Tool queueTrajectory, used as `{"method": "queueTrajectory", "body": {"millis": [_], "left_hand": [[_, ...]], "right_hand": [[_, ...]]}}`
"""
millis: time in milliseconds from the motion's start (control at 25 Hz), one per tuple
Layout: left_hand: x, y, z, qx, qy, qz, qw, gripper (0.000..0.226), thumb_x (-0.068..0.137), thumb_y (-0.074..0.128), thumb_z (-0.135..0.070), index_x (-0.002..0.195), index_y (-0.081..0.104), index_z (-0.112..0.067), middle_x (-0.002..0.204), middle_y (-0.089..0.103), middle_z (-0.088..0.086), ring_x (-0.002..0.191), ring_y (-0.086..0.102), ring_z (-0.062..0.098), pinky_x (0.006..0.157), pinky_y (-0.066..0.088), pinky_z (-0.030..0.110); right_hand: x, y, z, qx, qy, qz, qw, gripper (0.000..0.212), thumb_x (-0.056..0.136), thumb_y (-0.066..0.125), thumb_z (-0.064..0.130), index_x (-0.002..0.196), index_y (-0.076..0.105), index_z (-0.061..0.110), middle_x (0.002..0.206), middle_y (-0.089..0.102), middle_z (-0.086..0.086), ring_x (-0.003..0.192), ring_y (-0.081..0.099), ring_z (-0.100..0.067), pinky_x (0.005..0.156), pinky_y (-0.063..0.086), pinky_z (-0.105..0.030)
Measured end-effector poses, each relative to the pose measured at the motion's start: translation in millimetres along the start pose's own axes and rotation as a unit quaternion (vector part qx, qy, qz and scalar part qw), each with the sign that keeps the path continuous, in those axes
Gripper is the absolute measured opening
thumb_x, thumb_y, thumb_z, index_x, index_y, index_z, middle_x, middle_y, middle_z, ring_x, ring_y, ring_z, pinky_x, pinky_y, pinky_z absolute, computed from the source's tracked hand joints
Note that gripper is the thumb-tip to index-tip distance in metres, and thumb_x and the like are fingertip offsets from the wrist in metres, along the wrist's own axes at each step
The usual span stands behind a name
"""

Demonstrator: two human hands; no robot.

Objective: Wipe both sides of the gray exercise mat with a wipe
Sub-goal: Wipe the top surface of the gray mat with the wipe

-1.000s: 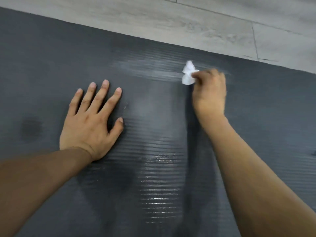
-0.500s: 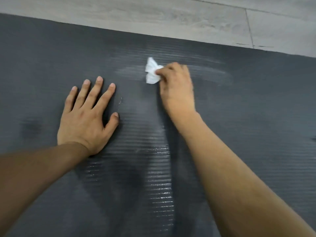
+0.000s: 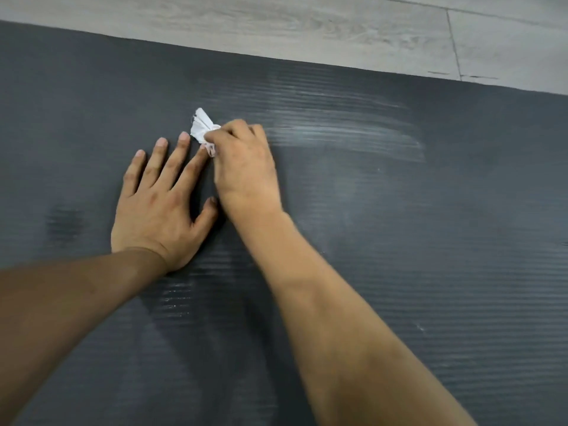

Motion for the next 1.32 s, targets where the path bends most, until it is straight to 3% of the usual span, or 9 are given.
{"method": "queueTrajectory", "body": {"millis": [80, 200, 320, 520, 720, 840, 960, 1240, 1320], "left_hand": [[0.2, -0.3, 0.8, 0.002, -0.002, 0.003, 1.0, 0.074, 0.095, 0.028, -0.056, 0.162, 0.018, -0.027, 0.17, 0.016, 0.003, 0.157, 0.013, 0.027, 0.127, 0.009, 0.049], [-2.3, 0.2, 0.4, 0.009, -0.007, 0.005, 1.0, 0.073, 0.097, 0.027, -0.056, 0.163, 0.016, -0.027, 0.17, 0.015, 0.004, 0.157, 0.012, 0.028, 0.127, 0.008, 0.049], [1.3, -0.2, -1.3, 0.009, -0.004, 0.006, 1.0, 0.073, 0.096, 0.027, -0.055, 0.162, 0.017, -0.025, 0.17, 0.016, 0.005, 0.156, 0.013, 0.029, 0.127, 0.009, 0.05], [-2.2, -0.1, 2.1, 0.017, -0.001, 0.009, 1.0, 0.073, 0.096, 0.029, -0.054, 0.162, 0.02, -0.024, 0.169, 0.018, 0.006, 0.156, 0.015, 0.03, 0.127, 0.01, 0.05], [-37.5, -23.5, -6.0, -0.028, -0.04, 0.006, 0.999, 0.063, 0.1, 0.036, -0.041, 0.157, 0.032, -0.015, 0.166, 0.026, 0.013, 0.151, 0.026, 0.035, 0.126, 0.014, 0.049], [-154.5, -38.8, -9.7, -0.063, -0.125, 0.007, 0.99, 0.061, 0.099, 0.044, -0.031, 0.156, 0.034, -0.012, 0.165, 0.027, 0.013, 0.15, 0.028, 0.034, 0.124, 0.019, 0.052], [-246.8, -39.0, -26.1, -0.056, -0.136, 0.052, 0.988, 0.066, 0.097, 0.04, -0.031, 0.159, 0.03, -0.01, 0.168, 0.021, 0.011, 0.155, 0.02, 0.031, 0.122, 0.022, 0.057], [-255.1, -22.1, -25.6, -0.025, -0.123, 0.073, 0.989, 0.073, 0.094, 0.036, -0.035, 0.161, 0.023, -0.011, 0.17, 0.014, 0.009, 0.157, 0.009, 0.029, 0.126, 0.013, 0.054], [-255.9, -20.5, -24.5, -0.017, -0.122, 0.081, 0.989, 0.073, 0.095, 0.035, -0.036, 0.161, 0.021, -0.012, 0.17, 0.013, 0.009, 0.158, 0.008, 0.028, 0.126, 0.013, 0.054]], "right_hand": [[-8.3, -30.4, -53.6, -0.04, 0.002, -0.039, 0.998, 0.02, 0.077, 0.064, 0.001, 0.09, 0.074, 0.012, 0.091, 0.065, -0.009, 0.083, 0.056, -0.032, 0.077, 0.042, -0.034], [-37.5, -112.4, -168.1, -0.113, 0.217, -0.085, 0.966, 0.029, 0.087, 0.053, 0.007, 0.105, 0.073, 0.017, 0.105, 0.063, -0.009, 0.096, 0.055, -0.034, 0.083, 0.034, -0.025], [-59.3, -128.6, -197.2, -0.133, 0.362, -0.149, 0.91, 0.034, 0.092, 0.045, 0.011, 0.112, 0.07, 0.021, 0.114, 0.06, -0.005, 0.103, 0.05, -0.028, 0.083, 0.032, -0.02], [-61.6, -80.4, -139.0, -0.065, 0.211, -0.163, 0.962, 0.028, 0.089, 0.049, 0.008, 0.104, 0.069, 0.02, 0.102, 0.06, 0.0, 0.09, 0.046, -0.019, 0.086, 0.036, -0.021], [-56.8, -87.8, -133.2, -0.073, 0.245, -0.154, 0.954, 0.033, 0.085, 0.04, 0.013, 0.104, 0.066, 0.019, 0.108, 0.06, -0.001, 0.098, 0.05, -0.025, 0.09, 0.041, -0.032], [-56.0, -87.7, -131.2, -0.071, 0.253, -0.143, 0.954, 0.036, 0.084, 0.037, 0.014, 0.108, 0.064, 0.016, 0.111, 0.061, -0.003, 0.1, 0.052, -0.027, 0.09, 0.041, -0.034], [-54.2, -90.7, -136.4, -0.071, 0.258, -0.14, 0.953, 0.037, 0.084, 0.036, 0.015, 0.108, 0.065, 0.014, 0.112, 0.06, -0.007, 0.101, 0.052, -0.03, 0.09, 0.04, -0.034], [-55.0, -88.1, -122.4, -0.083, 0.287, -0.142, 0.944, 0.038, 0.086, 0.04, 0.013, 0.109, 0.07, 0.015, 0.108, 0.063, -0.009, 0.099, 0.054, -0.027, 0.088, 0.043, -0.034], [-46.4, -60.8, -66.3, -0.015, 0.18, -0.133, 0.974, 0.032, 0.076, 0.049, 0.004, 0.093, 0.075, 0.011, 0.09, 0.069, -0.014, 0.083, 0.056, -0.023, 0.074, 0.042, -0.033]]}}
Point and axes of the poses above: each hand's wrist, its own x-axis towards the middle knuckle, its own y-axis out of the palm, z = x × y, the point moved 5 cm from there along x, towards the middle knuckle
